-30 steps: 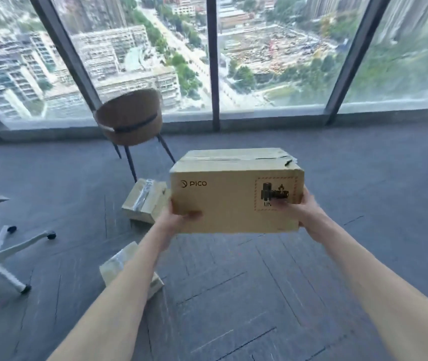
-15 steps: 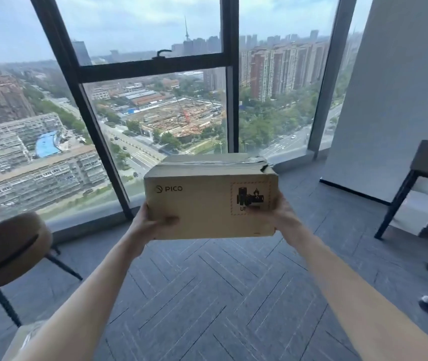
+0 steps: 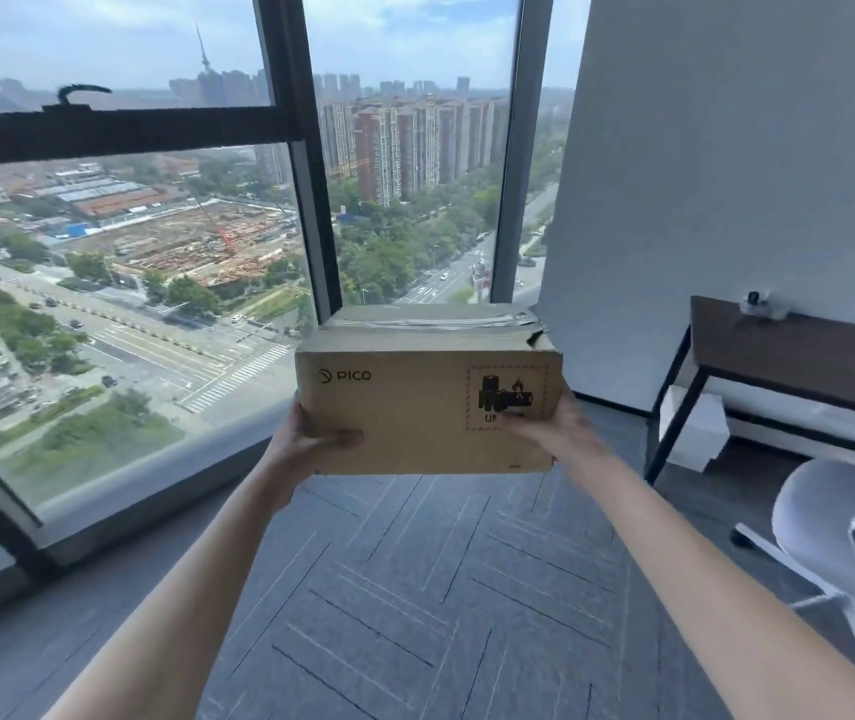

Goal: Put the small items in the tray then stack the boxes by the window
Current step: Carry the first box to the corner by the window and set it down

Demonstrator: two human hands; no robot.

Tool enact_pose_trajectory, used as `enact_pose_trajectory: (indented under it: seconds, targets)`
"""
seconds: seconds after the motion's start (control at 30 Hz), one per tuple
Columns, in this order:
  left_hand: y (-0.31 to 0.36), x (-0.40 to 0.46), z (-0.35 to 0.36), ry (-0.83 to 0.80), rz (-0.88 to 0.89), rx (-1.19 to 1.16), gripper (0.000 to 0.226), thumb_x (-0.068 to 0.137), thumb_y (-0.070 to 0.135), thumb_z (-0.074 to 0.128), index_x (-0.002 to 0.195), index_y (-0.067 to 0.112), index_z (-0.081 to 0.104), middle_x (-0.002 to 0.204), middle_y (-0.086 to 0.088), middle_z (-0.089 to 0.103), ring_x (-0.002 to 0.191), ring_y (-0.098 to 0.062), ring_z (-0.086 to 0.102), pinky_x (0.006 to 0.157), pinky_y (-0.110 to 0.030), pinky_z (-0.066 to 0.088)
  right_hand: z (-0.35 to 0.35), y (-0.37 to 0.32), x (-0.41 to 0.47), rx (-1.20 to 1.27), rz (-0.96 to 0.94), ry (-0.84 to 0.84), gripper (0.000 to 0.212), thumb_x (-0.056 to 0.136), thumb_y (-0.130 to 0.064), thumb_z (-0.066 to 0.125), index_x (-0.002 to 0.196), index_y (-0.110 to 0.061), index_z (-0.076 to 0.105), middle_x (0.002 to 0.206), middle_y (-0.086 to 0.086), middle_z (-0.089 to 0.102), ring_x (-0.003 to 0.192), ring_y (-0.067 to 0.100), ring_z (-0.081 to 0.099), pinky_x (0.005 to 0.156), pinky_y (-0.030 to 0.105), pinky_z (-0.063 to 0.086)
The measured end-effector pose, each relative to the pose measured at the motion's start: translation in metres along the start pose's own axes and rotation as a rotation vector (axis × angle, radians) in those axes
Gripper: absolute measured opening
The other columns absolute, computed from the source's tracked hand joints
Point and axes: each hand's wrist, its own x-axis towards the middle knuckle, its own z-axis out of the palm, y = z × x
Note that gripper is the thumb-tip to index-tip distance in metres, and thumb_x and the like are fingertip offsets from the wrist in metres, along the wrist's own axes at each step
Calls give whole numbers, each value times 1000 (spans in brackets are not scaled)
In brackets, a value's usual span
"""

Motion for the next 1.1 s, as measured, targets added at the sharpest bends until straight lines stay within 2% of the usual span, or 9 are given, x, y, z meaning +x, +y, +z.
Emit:
enact_pose_trajectory:
  seconds: [0.13,0.27,0.37,0.5,0.63,0.73,0.83,0.93,1.1]
  targets:
    - [17,114,10,-143,-4,11,103,49,29,91,140,26,43,124,-3,64,111,-22,65,80,-40,60,-8,-8,95,49,53,79,71,72,-27,89,123,-38,42,108,-18,60,111,13,57,98,30,43]
    - [29,228,27,-181,-30,11,100,51,29,94,138,30,45,125,0,66,113,-22,65,88,-48,60,-19,-9,188,61,88,126,67,69,-28,90,121,-38,49,113,-14,64,110,11,59,100,33,45]
    - [24,312,40,-178,-23,4,88,66,24,93,138,32,44,125,1,65,111,-20,65,88,-48,60,-24,-4,265,61,82,146,61,67,-30,91,113,-41,54,113,-14,67,111,11,61,104,40,47]
    - [10,423,59,-194,-23,7,87,69,23,92,140,28,43,127,0,65,114,-22,66,86,-47,61,-32,11,370,91,77,138,79,59,-42,93,127,-33,55,121,-9,69,115,14,62,106,49,47]
    - [14,541,94,-221,-32,25,76,79,11,84,138,26,39,123,0,62,105,-14,63,63,-21,60,-47,25,479,151,64,145,78,63,-34,90,131,-31,52,120,-11,68,114,12,61,108,51,45]
    - [23,629,120,-224,-29,70,80,78,12,85,140,26,36,122,2,60,103,-12,61,64,-17,57,-65,31,564,178,77,153,79,64,-33,90,133,-31,51,122,-11,67,117,13,59,109,51,43]
    - [33,711,138,-240,-30,66,80,78,12,86,140,26,38,121,4,61,107,-14,62,72,-23,58,-82,29,641,176,86,160,72,71,-29,89,132,-31,51,122,-10,67,117,13,59,108,49,44]
    - [34,784,149,-250,-37,46,83,76,14,87,142,27,39,126,2,61,112,-19,62,81,-38,61,-93,26,716,180,87,144,68,74,-23,87,132,-28,51,121,-8,68,113,11,62,106,47,46]
    - [18,908,164,-270,-44,-1,89,69,23,92,142,26,42,128,-1,63,115,-22,63,84,-44,61,-97,34,840,156,106,155,71,70,-28,88,131,-27,52,122,-5,68,115,13,62,105,43,47]
